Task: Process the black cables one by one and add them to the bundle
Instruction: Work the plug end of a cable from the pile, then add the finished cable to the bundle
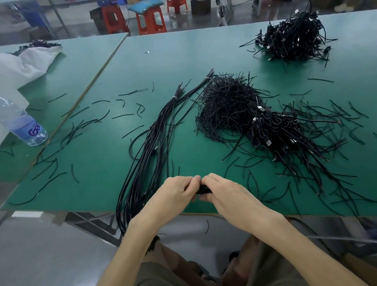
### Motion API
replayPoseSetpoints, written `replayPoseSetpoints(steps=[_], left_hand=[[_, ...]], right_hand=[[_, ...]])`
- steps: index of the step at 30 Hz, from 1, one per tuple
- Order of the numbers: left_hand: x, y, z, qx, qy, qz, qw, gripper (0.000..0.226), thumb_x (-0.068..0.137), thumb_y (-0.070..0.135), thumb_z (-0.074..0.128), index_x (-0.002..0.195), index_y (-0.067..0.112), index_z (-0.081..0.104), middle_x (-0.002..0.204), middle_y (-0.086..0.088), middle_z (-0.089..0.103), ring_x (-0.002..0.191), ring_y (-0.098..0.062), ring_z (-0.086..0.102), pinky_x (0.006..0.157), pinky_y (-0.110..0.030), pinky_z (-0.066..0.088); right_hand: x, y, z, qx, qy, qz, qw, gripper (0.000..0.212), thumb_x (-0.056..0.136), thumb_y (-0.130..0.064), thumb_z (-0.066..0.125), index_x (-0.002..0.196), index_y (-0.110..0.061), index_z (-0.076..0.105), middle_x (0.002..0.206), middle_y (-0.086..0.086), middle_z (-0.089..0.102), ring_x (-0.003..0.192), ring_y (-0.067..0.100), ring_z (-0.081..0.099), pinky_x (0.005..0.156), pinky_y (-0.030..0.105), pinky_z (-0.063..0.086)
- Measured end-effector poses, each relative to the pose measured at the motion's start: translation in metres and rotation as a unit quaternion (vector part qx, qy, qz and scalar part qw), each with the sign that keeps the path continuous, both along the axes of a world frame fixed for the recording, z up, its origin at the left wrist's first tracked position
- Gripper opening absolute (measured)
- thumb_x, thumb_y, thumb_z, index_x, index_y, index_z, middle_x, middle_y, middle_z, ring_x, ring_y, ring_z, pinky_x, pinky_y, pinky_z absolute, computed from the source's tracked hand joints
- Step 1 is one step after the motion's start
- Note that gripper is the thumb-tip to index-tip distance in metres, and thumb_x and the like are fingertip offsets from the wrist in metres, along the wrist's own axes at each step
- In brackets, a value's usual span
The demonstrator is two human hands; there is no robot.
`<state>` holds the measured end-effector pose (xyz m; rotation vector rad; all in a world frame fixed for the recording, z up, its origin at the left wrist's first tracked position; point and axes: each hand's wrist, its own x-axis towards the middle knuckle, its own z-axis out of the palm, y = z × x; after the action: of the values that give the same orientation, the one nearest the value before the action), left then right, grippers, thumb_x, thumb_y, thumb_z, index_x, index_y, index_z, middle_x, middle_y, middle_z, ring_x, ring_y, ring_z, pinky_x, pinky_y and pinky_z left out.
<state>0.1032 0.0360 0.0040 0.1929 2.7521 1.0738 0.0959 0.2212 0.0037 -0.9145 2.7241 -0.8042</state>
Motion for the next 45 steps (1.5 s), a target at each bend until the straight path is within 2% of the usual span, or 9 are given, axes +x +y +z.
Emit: replayPoseSetpoints(steps=[10,16,20,23,27,30,35,41,45], left_hand=[[0.004,0.0,-0.002,-0.052,0.038,-0.026,0.998,0.042,0.11,0.04,0.033,0.077,0.021,0.05,0.063,-0.004,0.053,0.051,-0.015,0.038,0.053,-0.04,0.034],[-0.003,-0.018,-0.01,0.016,0.085,0.174,0.981,0.052,0.109,0.045,0.03,0.075,0.013,0.052,0.061,-0.002,0.049,0.052,-0.014,0.039,0.053,-0.031,0.033],[-0.011,-0.033,-0.006,0.26,0.007,0.317,0.912,0.046,0.111,0.037,0.032,0.073,0.016,0.047,0.054,0.009,0.033,0.044,-0.01,0.025,0.042,-0.021,0.022],[-0.009,-0.032,-0.003,0.362,-0.046,0.346,0.865,0.043,0.111,0.036,0.033,0.075,0.017,0.046,0.054,0.007,0.027,0.043,-0.011,0.019,0.041,-0.023,0.018],[-0.008,-0.017,-0.002,0.344,-0.072,0.307,0.885,0.044,0.111,0.039,0.034,0.075,0.017,0.046,0.054,0.008,0.028,0.045,-0.011,0.019,0.043,-0.024,0.018],[-0.009,-0.009,-0.005,0.34,-0.087,0.289,0.891,0.045,0.111,0.039,0.034,0.074,0.016,0.046,0.053,0.008,0.027,0.044,-0.01,0.019,0.043,-0.023,0.017],[-0.009,-0.005,-0.012,0.352,-0.103,0.286,0.885,0.045,0.111,0.039,0.035,0.075,0.015,0.046,0.052,0.009,0.028,0.042,-0.009,0.02,0.038,-0.021,0.019],[-0.01,-0.005,-0.015,0.345,-0.106,0.291,0.886,0.045,0.111,0.041,0.034,0.075,0.015,0.047,0.052,0.009,0.028,0.042,-0.01,0.019,0.039,-0.021,0.019],[-0.01,-0.001,-0.013,0.348,-0.109,0.286,0.886,0.045,0.111,0.04,0.035,0.075,0.015,0.047,0.053,0.008,0.029,0.043,-0.011,0.02,0.04,-0.021,0.019]], right_hand=[[-0.007,-0.004,-0.002,-0.064,-0.058,-0.035,0.996,0.02,0.105,-0.03,0.05,0.121,-0.023,0.059,0.114,-0.01,0.06,0.102,0.013,0.059,0.091,0.039,0.052],[-0.026,0.002,0.003,-0.009,0.143,-0.131,0.981,0.064,0.101,-0.037,0.059,0.154,-0.011,0.036,0.144,0.003,0.045,0.135,0.019,0.039,0.117,0.036,0.028],[-0.037,0.009,-0.008,-0.104,0.145,-0.234,0.956,0.05,0.101,-0.024,0.06,0.145,-0.007,0.044,0.142,0.007,0.046,0.133,0.022,0.041,0.112,0.038,0.036],[-0.049,0.007,-0.024,-0.006,0.09,-0.219,0.972,0.049,0.105,-0.029,0.051,0.149,-0.01,0.043,0.153,0.008,0.04,0.143,0.024,0.031,0.117,0.04,0.032],[-0.06,-0.001,-0.043,0.095,0.071,-0.152,0.981,0.053,0.109,-0.036,0.039,0.16,-0.021,0.029,0.167,0.006,0.02,0.154,0.025,0.013,0.125,0.044,0.016],[-0.065,-0.005,-0.048,0.125,0.085,-0.135,0.979,0.049,0.11,-0.035,0.038,0.156,-0.02,0.036,0.164,0.004,0.03,0.152,0.024,0.02,0.124,0.041,0.021],[-0.064,0.004,-0.048,0.016,0.083,-0.166,0.982,0.039,0.103,0.003,0.046,0.14,-0.006,0.057,0.145,0.005,0.055,0.139,0.017,0.041,0.11,0.032,0.042],[-0.064,0.015,-0.04,-0.064,0.008,-0.197,0.978,0.043,0.108,-0.006,0.043,0.15,-0.001,0.043,0.16,0.01,0.036,0.152,0.019,0.022,0.118,0.023,0.019],[-0.062,0.019,-0.039,-0.052,-0.014,-0.209,0.976,0.044,0.107,-0.001,0.037,0.151,0.001,0.04,0.16,0.011,0.033,0.15,0.021,0.021,0.119,0.029,0.026]])
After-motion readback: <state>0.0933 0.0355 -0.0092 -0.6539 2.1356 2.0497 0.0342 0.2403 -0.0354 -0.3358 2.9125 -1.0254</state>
